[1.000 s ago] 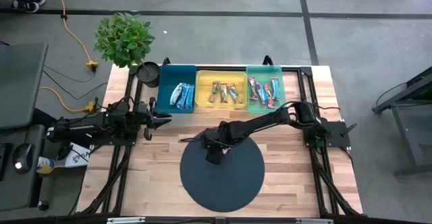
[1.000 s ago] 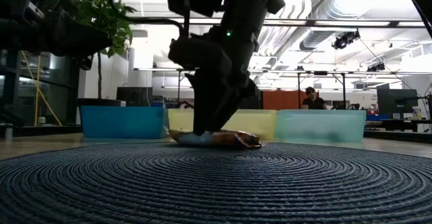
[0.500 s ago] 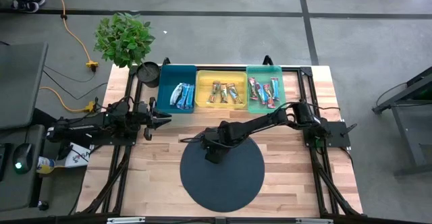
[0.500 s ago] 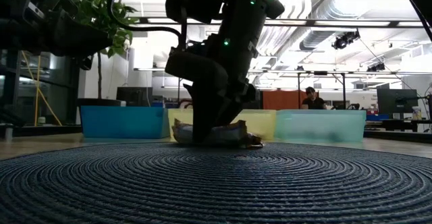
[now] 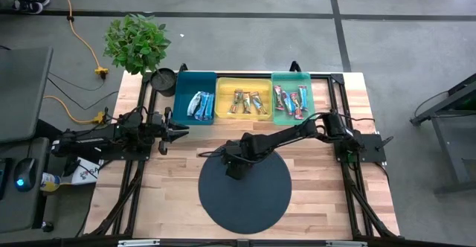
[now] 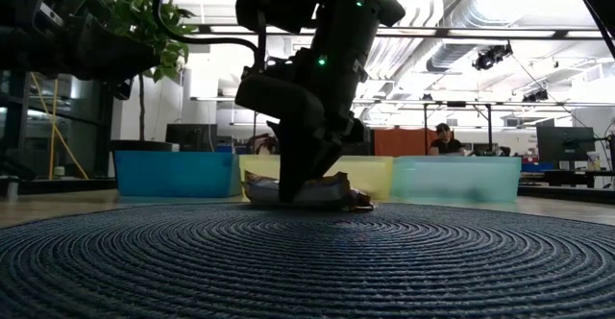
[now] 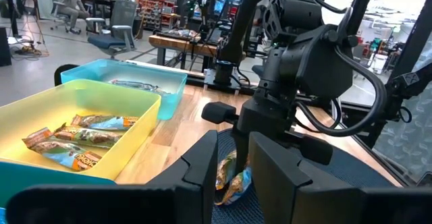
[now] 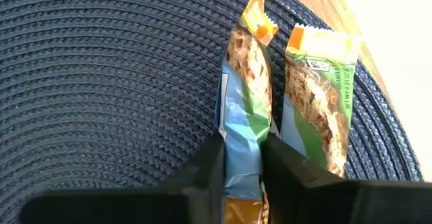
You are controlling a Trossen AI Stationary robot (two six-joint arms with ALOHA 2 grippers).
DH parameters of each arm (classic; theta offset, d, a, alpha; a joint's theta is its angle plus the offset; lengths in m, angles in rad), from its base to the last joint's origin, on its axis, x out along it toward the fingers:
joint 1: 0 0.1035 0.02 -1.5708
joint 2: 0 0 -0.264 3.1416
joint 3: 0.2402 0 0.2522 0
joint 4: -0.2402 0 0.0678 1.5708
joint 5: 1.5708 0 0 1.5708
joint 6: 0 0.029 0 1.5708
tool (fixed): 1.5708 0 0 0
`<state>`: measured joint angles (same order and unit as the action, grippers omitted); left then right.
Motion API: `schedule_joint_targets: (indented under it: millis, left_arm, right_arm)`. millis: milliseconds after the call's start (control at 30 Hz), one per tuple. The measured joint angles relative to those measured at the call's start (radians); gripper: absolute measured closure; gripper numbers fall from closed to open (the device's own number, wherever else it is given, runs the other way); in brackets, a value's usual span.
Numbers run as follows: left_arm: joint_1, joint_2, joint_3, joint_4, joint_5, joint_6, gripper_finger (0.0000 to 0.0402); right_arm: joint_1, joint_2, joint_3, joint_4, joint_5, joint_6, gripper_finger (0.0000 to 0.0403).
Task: Pick and place Granola Bars by type
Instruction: Put the yellow granola bar into the yellow bin
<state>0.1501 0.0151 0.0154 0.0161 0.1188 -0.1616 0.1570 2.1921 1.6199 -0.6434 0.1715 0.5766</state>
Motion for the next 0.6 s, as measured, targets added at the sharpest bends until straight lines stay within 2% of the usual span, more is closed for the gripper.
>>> schedule_joint_targets:
  millis: [167, 400, 600]
  left_arm:
    - [0.000, 0.000, 0.000, 0.000, 0.000, 0.000, 0.0319]
    - [0.000, 0.000, 0.000, 0.000, 0.000, 0.000, 0.0319]
    - [0.000, 0.000, 0.000, 0.000, 0.000, 0.000, 0.0319]
  right_arm:
    - [0.000, 0.000, 0.000, 0.000, 0.000, 0.000, 0.0359]
    - [0.000, 0.000, 0.000, 0.004, -0.004, 0.009, 0.0348]
    - [0.000, 0.000, 0.004, 0.019, -0.038, 0.010, 0.0363]
